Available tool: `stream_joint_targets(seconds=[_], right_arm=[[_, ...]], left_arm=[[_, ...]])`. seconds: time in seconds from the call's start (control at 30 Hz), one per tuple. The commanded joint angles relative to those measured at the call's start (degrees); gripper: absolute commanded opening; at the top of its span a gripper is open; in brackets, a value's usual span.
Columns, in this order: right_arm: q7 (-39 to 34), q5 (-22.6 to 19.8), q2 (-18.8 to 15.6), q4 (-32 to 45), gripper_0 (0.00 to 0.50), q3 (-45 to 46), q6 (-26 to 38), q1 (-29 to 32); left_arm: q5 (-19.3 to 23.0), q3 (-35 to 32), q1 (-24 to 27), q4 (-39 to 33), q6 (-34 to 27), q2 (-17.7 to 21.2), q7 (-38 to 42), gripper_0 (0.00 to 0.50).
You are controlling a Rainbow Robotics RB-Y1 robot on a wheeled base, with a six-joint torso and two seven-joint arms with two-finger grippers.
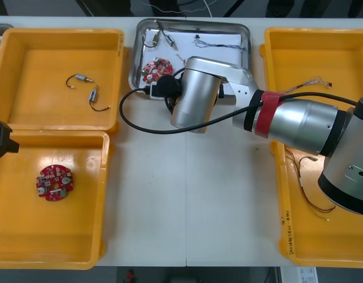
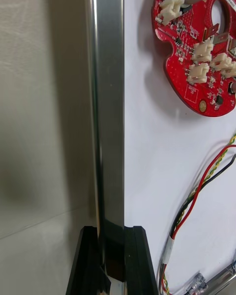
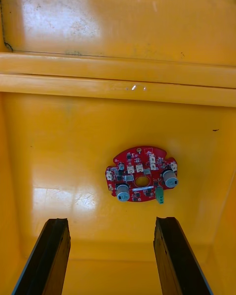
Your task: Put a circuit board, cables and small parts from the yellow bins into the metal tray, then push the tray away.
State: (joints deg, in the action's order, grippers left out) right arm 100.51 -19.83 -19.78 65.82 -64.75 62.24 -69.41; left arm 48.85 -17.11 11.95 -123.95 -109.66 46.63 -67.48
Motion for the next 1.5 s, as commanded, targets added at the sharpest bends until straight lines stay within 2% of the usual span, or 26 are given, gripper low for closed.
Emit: stream_joint_targets(seconds=[0.03,0.1,0.13,0.2,0.23,0.27,0.3,0.6,0.83,1.03,1.37,1.5], right_arm=[[2.76,0.41,1.15,-1.14,0.000,2.26,-2.04,-2.75],[3.12,0.41,1.15,-1.22,0.000,2.61,-2.30,-2.75],[3.38,0.49,1.15,-1.22,0.025,2.61,-2.30,-2.75],[3.64,0.41,1.15,-1.22,0.199,2.61,-2.30,-2.75],[3.64,0.41,1.06,-1.22,0.361,2.70,-2.30,-2.75],[3.64,0.41,1.06,-1.14,0.464,2.79,-2.13,-2.75],[3.73,0.41,1.06,-1.14,0.495,2.87,-2.04,-2.75],[4.52,-0.82,1.06,3.35,0.500,5.25,4.82,-2.66],[4.52,-0.91,1.06,11.61,0.500,8.67,13.17,-0.20],[4.52,-0.74,1.15,23.30,0.500,15.62,23.19,6.48],[3.82,-0.38,1.06,44.48,0.500,27.39,46.13,18.25],[3.82,-0.38,1.06,52.92,0.500,34.43,47.76,23.70]], left_arm=[[0.37,-1.08,-0.70,-0.51,-0.34,2.59,-3.36,0.500],[0.37,-1.08,-0.70,-0.51,-0.34,2.59,-3.36,0.500],[0.37,-1.08,-0.70,-0.51,-0.34,2.59,-3.36,0.500],[0.37,-1.08,-0.70,-0.51,-0.34,2.59,-3.36,0.500],[0.37,-1.08,-0.70,-0.51,-0.34,2.59,-3.36,0.500],[0.37,-1.08,-0.70,-0.51,-0.34,2.59,-3.36,0.500],[0.37,-1.08,-0.70,-0.51,-0.34,2.59,-3.36,0.500],[0.37,-1.08,-0.70,-0.51,-0.34,2.59,-3.36,0.500],[0.37,-1.08,-0.70,-0.51,-0.34,2.59,-3.36,0.500],[0.37,-1.08,-0.70,-0.51,-0.34,2.59,-3.36,0.500],[0.37,-1.08,-0.70,-0.51,-0.34,2.59,-3.36,0.500],[0.37,-1.08,-0.70,-0.51,-0.34,2.59,-3.36,0.500]])
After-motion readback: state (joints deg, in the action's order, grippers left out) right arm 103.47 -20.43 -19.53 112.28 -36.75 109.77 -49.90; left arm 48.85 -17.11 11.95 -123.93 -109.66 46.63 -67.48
